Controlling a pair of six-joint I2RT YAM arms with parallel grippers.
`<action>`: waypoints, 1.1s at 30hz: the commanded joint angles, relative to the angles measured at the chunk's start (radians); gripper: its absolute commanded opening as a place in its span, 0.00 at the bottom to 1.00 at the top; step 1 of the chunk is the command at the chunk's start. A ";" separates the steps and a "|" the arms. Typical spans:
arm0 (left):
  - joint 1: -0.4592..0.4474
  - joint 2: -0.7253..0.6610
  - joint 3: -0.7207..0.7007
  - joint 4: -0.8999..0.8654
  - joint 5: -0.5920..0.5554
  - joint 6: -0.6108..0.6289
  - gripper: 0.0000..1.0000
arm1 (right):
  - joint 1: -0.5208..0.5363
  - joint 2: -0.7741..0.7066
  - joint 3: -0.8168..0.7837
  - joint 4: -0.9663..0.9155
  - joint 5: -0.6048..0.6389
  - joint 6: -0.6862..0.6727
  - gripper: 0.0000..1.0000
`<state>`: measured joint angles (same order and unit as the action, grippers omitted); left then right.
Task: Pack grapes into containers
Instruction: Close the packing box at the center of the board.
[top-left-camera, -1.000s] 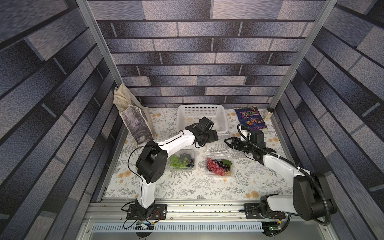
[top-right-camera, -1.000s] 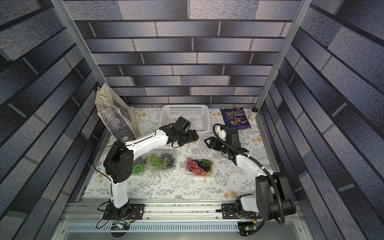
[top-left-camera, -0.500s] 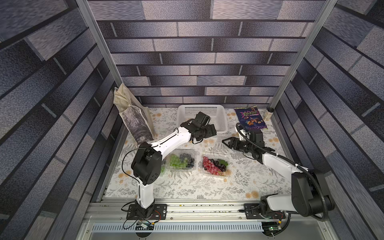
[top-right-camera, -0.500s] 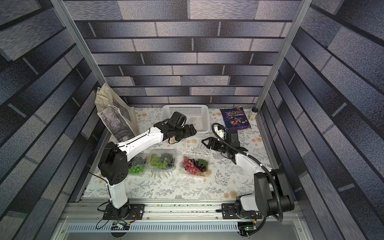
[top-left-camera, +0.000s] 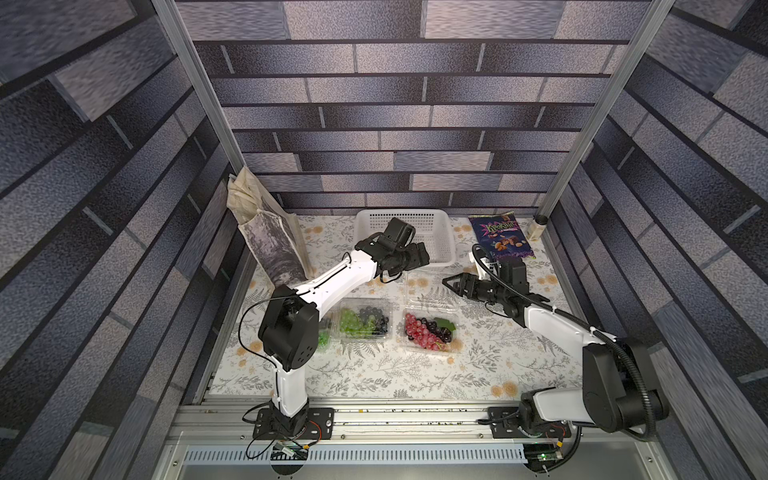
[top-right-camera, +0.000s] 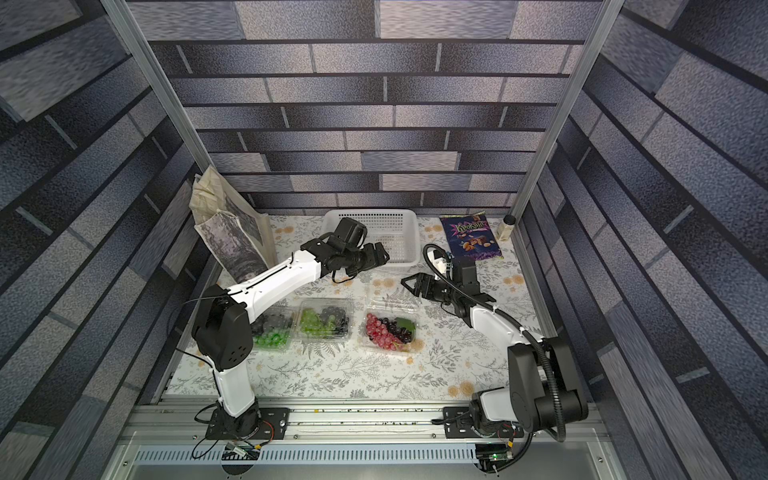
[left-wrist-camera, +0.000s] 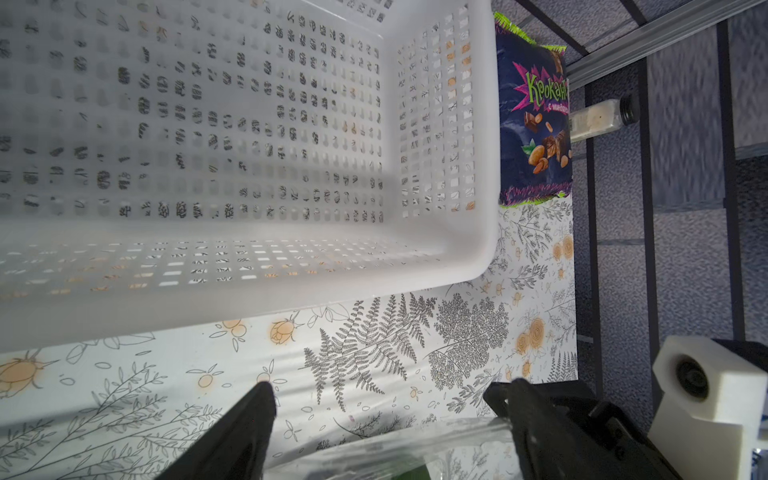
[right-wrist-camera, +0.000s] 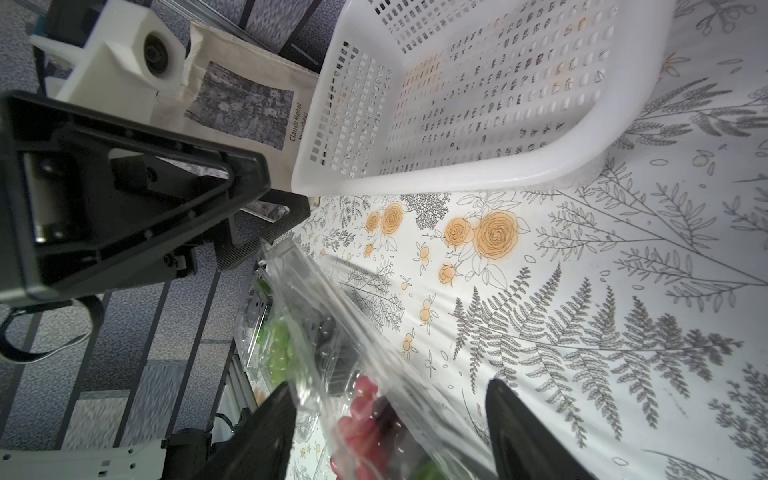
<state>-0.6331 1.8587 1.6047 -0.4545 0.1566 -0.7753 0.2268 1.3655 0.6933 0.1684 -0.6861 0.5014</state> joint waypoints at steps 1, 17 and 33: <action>0.008 -0.045 0.038 -0.047 0.003 0.046 0.90 | 0.001 -0.042 0.023 -0.001 -0.054 0.006 0.73; -0.079 -0.145 -0.133 -0.082 -0.003 0.097 0.73 | 0.004 -0.310 -0.086 -0.161 -0.048 0.025 0.72; -0.268 -0.254 -0.342 -0.032 -0.056 0.059 0.74 | 0.211 -0.635 -0.038 -0.643 0.294 -0.103 0.63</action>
<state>-0.8825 1.6516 1.2877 -0.4896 0.1368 -0.7067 0.4026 0.7700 0.6327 -0.3561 -0.5026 0.4267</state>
